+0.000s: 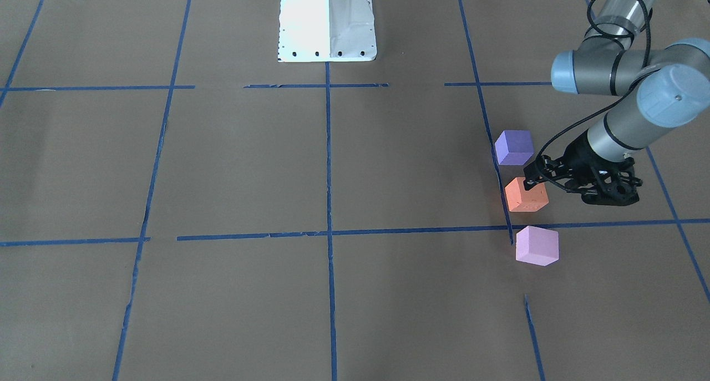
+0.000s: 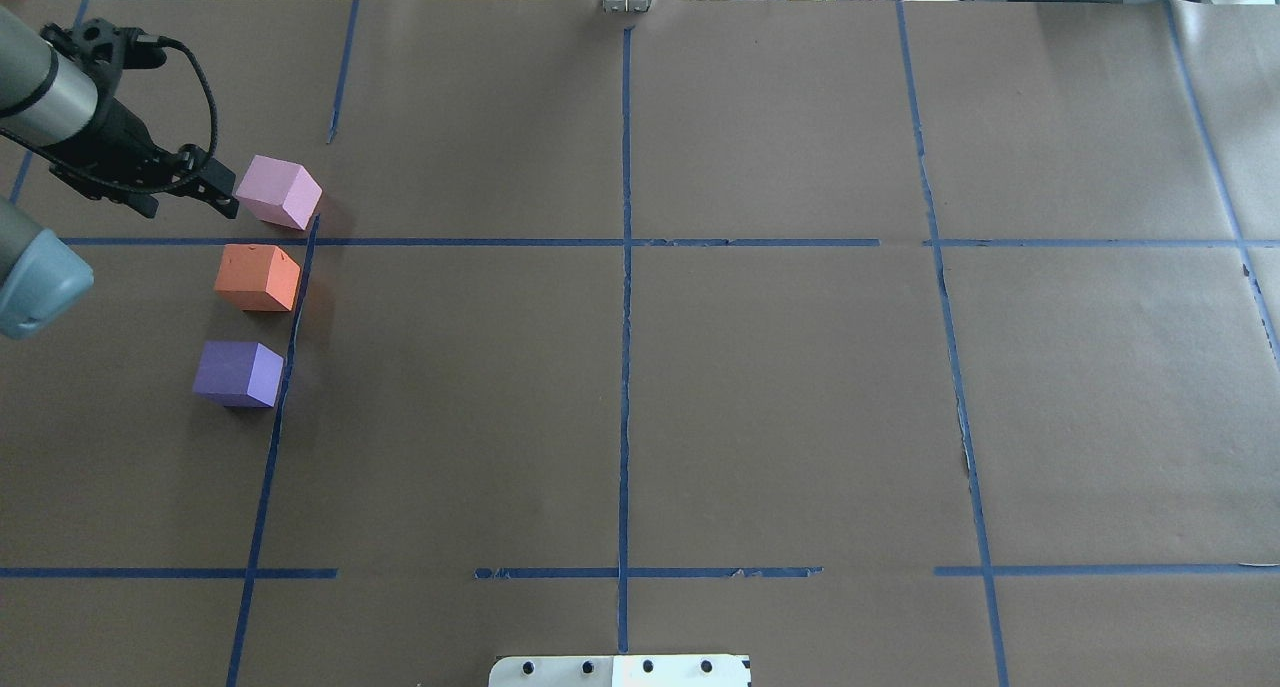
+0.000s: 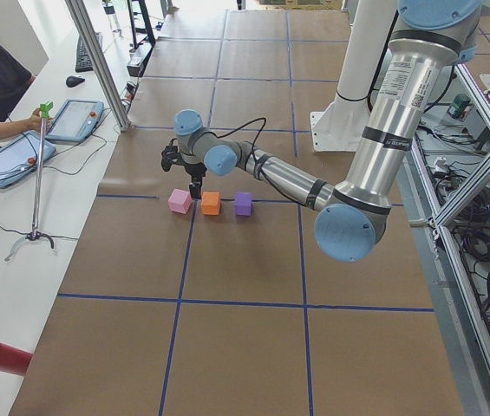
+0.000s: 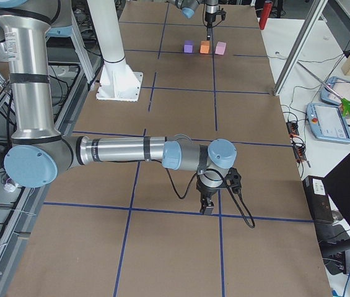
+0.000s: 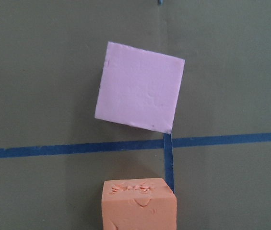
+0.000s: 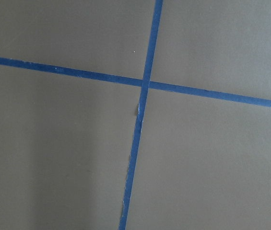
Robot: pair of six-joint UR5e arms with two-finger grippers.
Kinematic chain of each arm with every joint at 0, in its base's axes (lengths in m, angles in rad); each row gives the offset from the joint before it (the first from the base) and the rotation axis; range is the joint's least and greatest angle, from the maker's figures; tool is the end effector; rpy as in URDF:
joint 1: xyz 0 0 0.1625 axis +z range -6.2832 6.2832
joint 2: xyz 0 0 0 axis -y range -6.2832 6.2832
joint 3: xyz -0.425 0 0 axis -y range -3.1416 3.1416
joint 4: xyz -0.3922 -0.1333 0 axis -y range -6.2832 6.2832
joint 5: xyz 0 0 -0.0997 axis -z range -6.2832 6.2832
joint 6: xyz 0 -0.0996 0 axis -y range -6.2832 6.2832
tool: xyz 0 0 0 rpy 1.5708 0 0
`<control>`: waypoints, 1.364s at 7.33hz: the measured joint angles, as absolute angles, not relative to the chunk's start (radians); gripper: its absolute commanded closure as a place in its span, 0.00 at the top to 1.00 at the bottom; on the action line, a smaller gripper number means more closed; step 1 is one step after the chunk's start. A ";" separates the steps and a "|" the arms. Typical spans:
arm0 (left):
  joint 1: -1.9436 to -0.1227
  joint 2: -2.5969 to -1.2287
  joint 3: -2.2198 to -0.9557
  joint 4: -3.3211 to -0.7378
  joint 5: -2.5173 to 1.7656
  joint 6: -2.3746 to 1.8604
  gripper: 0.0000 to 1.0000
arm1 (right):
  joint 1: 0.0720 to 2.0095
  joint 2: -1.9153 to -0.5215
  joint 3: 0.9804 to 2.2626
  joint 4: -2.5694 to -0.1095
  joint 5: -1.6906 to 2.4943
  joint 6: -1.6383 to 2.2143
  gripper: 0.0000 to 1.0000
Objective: Arrange blocks in a line
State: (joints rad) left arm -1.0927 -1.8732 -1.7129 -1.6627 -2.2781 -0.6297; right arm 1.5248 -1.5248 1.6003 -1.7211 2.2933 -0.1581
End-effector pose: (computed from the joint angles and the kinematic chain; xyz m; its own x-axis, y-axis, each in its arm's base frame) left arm 0.2175 -0.5688 0.4137 0.6549 0.0715 -0.7524 -0.0122 0.9964 0.0841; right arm 0.0442 -0.5070 0.6394 0.7350 -0.1421 0.6630 0.1636 0.9861 0.0300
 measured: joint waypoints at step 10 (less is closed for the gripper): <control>-1.560 -1.499 -1.641 -1.598 -2.333 0.246 1.00 | 1.525 -1.525 1.600 -1.721 2.293 -0.158 1.00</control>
State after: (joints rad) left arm -1.5601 -1.4994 -1.6411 -1.5985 -2.3331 0.2462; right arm 1.5248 -1.5248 1.6000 -1.7211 2.2933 -0.1580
